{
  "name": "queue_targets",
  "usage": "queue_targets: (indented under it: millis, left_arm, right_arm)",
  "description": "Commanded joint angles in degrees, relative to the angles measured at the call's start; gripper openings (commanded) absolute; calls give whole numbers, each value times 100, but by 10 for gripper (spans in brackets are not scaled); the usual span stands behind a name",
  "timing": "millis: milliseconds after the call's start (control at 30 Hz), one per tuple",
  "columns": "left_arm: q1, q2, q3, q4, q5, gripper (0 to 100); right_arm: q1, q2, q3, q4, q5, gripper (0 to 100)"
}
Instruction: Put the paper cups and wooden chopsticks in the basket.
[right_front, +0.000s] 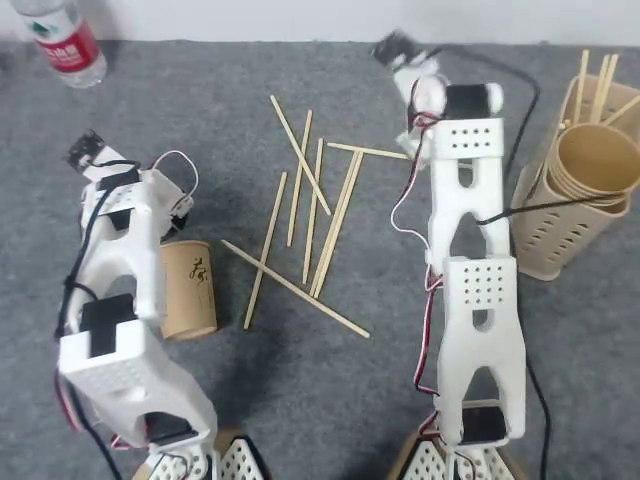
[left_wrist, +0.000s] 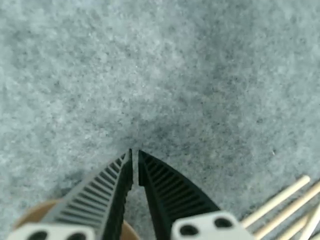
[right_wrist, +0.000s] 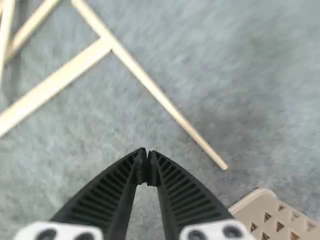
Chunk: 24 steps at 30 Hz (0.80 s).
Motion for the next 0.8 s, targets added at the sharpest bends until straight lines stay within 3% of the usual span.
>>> queue_targets:
  millis: [0,100,400,767]
  left_arm:
    - [53,-185,-31,-97,18,13]
    - [53,-185,-31,-97,18,13]
    - [44,-185,-31,-97,18,13]
    - [44,-185,-31,-97,18,13]
  right_arm:
    - [-444,-391,-185,180,-141,117]
    - [-892,-171,-123,180,-149,204]
    - [-2211,259,-114,180,-114,165]
    - [-2378,1376,-114,-558,-123,165]
